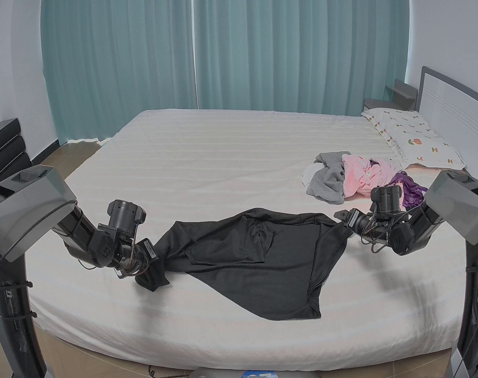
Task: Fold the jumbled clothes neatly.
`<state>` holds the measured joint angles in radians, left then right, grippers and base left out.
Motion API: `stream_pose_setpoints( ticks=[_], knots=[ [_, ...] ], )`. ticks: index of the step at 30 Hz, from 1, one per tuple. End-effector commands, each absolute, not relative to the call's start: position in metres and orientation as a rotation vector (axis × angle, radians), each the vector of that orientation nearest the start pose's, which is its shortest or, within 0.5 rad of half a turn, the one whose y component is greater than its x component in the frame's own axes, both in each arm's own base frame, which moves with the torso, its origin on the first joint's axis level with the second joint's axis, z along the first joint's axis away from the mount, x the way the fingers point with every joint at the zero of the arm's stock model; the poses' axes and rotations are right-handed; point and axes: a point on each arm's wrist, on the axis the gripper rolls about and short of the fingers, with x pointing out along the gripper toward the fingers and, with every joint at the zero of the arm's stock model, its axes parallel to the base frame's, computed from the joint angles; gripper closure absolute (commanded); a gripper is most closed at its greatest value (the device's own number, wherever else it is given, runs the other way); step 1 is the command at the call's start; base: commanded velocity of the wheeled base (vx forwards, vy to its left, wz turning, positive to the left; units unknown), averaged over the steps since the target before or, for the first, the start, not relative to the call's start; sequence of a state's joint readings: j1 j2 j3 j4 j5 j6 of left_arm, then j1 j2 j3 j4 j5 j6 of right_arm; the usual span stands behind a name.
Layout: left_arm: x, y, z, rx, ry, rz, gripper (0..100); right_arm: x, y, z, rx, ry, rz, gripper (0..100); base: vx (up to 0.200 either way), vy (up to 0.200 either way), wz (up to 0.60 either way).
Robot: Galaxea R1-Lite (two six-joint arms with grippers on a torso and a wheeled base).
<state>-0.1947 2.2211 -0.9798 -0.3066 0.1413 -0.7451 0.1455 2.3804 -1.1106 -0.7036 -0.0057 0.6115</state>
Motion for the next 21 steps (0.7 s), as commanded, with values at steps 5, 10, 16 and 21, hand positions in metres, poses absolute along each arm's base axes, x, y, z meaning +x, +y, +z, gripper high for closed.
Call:
stream_pose_setpoints(
  ticks=[5, 10, 16, 21],
  knots=[
    [0.358, -0.067, 0.027, -0.537, 0.879, 0.291, 100, 0.335, 0.099, 0.014, 0.513, 0.78, 0.093, 0, 0.0, 0.0, 0.0],
    [0.355, -0.067, 0.029, -0.532, 0.893, 0.297, 100, 0.324, 0.12, 0.003, 0.509, 0.827, 0.133, 0, 0.0, 0.0, 0.0],
    [0.352, -0.066, 0.033, -0.533, 0.894, 0.295, 100, 0.318, 0.139, -0.012, 0.493, 0.881, 0.157, 0, 0.0, 0.0, 0.0],
    [0.352, -0.066, 0.032, -0.532, 0.898, 0.297, 100, 0.318, 0.144, -0.026, 0.471, 0.915, 0.149, 0, 0.0, 0.0, 0.0]
  ],
)
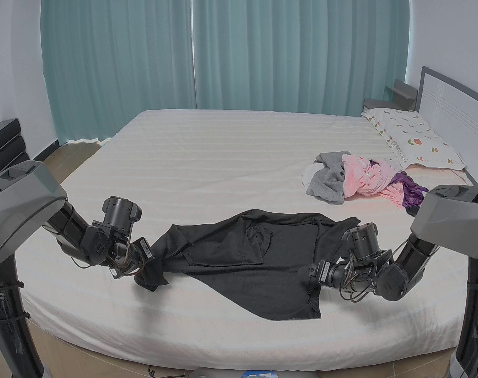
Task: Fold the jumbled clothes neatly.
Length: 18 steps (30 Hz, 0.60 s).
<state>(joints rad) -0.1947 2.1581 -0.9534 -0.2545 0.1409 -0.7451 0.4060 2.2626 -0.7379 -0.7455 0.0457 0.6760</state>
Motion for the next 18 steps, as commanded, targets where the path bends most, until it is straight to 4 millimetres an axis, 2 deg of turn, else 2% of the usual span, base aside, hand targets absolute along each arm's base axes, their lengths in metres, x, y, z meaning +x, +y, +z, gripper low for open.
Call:
stream_pose_setpoints(
  ticks=[1, 6, 8, 12, 18],
  knots=[
    [0.352, -0.066, 0.032, -0.532, 0.898, 0.297, 100, 0.318, 0.145, -0.027, 0.469, 0.92, 0.149, 100, 0.0, 0.0, 0.0],
    [0.35, -0.066, 0.031, -0.53, 0.905, 0.3, 100, 0.315, 0.144, -0.029, 0.446, 0.944, 0.134, 100, 0.0, 0.0, 0.0],
    [0.346, -0.065, 0.029, -0.525, 0.917, 0.306, 100, 0.312, 0.14, -0.019, 0.45, 0.94, 0.127, 100, 0.0, 0.0, 0.0],
    [0.338, -0.063, 0.025, -0.509, 0.946, 0.314, 100, 0.306, 0.121, -0.003, 0.426, 0.93, 0.107, 100, 0.0, 0.0, 0.0],
    [0.325, -0.064, 0.037, -0.494, 0.977, 0.313, 100, 0.296, 0.084, 0.011, 0.387, 0.906, 0.067, 100, 0.0, 0.0, 0.0]
  ],
)
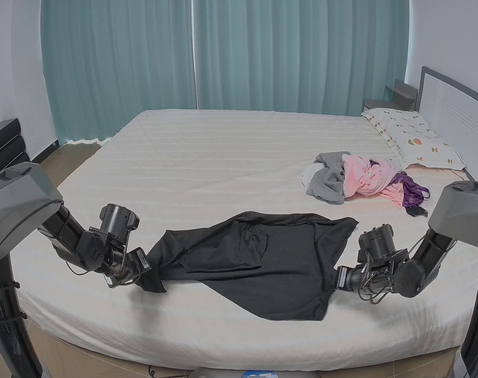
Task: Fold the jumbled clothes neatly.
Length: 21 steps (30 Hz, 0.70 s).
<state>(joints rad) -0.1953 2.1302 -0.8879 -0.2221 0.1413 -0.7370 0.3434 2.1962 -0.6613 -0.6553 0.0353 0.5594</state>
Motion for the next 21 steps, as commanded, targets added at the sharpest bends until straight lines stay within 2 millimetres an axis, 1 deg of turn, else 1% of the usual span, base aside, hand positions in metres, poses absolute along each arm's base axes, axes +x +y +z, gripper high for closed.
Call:
stream_pose_setpoints(
  ticks=[1, 5, 9, 11, 18, 19, 21],
  knots=[
    [0.323, -0.065, 0.04, -0.493, 0.981, 0.312, 100, 0.295, 0.078, 0.013, 0.386, 0.902, 0.056, 100, 0.0, 0.0, 0.0],
    [0.314, -0.072, 0.054, -0.481, 0.989, 0.29, 100, 0.295, 0.057, 0.019, 0.365, 0.875, 0.026, 100, 0.0, 0.0, 0.0],
    [0.305, -0.08, 0.069, -0.465, 1.004, 0.267, 100, 0.298, 0.043, 0.019, 0.359, 0.866, -0.006, 100, 0.0, 0.0, 0.0],
    [0.302, -0.081, 0.069, -0.457, 1.017, 0.268, 100, 0.298, 0.04, 0.015, 0.362, 0.878, -0.014, 100, 0.0, 0.0, 0.0],
    [0.295, -0.08, 0.057, -0.444, 1.074, 0.281, 100, 0.293, 0.042, 0.002, 0.359, 0.929, -0.006, 100, 0.0, 0.0, 0.0],
    [0.295, -0.08, 0.057, -0.444, 1.074, 0.281, 0, 0.293, 0.042, 0.002, 0.359, 0.929, -0.006, 100, 0.0, 0.0, 0.0],
    [0.292, -0.083, 0.054, -0.448, 1.102, 0.262, 0, 0.293, 0.044, -0.003, 0.355, 0.946, -0.007, 100, 0.0, 0.0, 0.0]
  ],
)
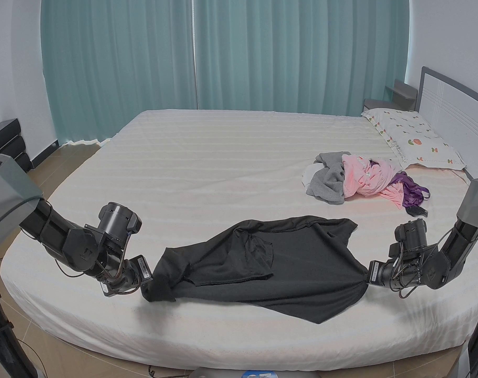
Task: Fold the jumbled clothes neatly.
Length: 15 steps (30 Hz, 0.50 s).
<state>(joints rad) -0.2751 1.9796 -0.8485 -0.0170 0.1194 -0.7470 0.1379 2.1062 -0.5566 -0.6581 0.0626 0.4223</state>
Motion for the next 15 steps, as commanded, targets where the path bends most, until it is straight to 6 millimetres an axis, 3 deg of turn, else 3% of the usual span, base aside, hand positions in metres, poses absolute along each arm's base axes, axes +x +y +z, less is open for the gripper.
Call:
stream_pose_setpoints(
  ticks=[1, 7, 11, 15],
  knots=[
    [0.29, -0.085, 0.051, -0.448, 1.119, 0.258, 0, 0.293, 0.045, -0.005, 0.355, 0.953, -0.004, 0, 0.0, 0.0, 0.0],
    [0.296, -0.09, 0.06, -0.463, 1.079, 0.237, 0, 0.3, 0.047, 0.004, 0.395, 0.905, -0.004, 0, 0.0, 0.0, 0.0],
    [0.312, -0.095, 0.073, -0.507, 1.013, 0.213, 0, 0.314, 0.048, 0.025, 0.486, 0.797, -0.012, 0, 0.0, 0.0, 0.0],
    [0.328, -0.118, 0.074, -0.529, 0.988, 0.175, 0, 0.315, 0.051, 0.03, 0.516, 0.782, -0.014, 0, 0.0, 0.0, 0.0]
  ],
)
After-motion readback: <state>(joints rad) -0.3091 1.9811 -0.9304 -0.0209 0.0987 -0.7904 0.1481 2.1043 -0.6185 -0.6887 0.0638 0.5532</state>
